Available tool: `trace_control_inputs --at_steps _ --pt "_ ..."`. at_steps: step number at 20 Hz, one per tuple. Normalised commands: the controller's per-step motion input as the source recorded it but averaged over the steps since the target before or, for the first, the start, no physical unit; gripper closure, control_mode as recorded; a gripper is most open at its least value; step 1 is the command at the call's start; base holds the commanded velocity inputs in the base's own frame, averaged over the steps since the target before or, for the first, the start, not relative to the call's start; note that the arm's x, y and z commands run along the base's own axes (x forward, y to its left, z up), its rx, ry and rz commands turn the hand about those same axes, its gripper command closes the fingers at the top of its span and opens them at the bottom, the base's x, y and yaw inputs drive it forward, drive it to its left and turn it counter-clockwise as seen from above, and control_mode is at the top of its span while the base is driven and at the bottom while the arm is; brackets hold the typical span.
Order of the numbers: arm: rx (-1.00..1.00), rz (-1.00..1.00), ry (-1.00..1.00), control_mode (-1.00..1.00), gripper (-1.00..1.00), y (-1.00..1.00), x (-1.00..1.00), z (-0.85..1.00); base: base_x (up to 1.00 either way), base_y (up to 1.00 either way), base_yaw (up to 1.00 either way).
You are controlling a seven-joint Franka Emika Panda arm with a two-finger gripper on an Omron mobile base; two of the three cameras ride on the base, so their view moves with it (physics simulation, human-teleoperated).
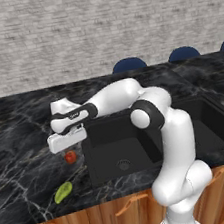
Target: There is a mixed pile of frozen fruits and vegetables on the counter. Locate all the frozen vegetables and place the items in a bowl on the counter. Take all the frozen fruits and defrost them in a running sink.
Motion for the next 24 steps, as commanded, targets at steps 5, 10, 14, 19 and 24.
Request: trace_control_inputs --at_steps 5,10,14,19,24 --pt "0.0 -0.02 0.01 -1.0 -1.0 0.01 -0.16 -0.25 0.0 0.0 0.0" --pt "0.01 -0.01 0.02 -1.0 1.0 -0.04 -0.05 -0.21 0.0 0.0 0.0" --pt "0.01 0.0 0.0 -1.0 1.0 -0.04 0.0 -0.13 0.0 0.0 0.0" --pt "0.03 0.0 -0.01 -1.0 1.0 -0.2 -0.17 0.07 0.0 0.0 0.0" --pt "0.05 0.0 -0.05 -1.0 1.0 -0.33 -0.2 0.17 0.0 0.0 0.0"
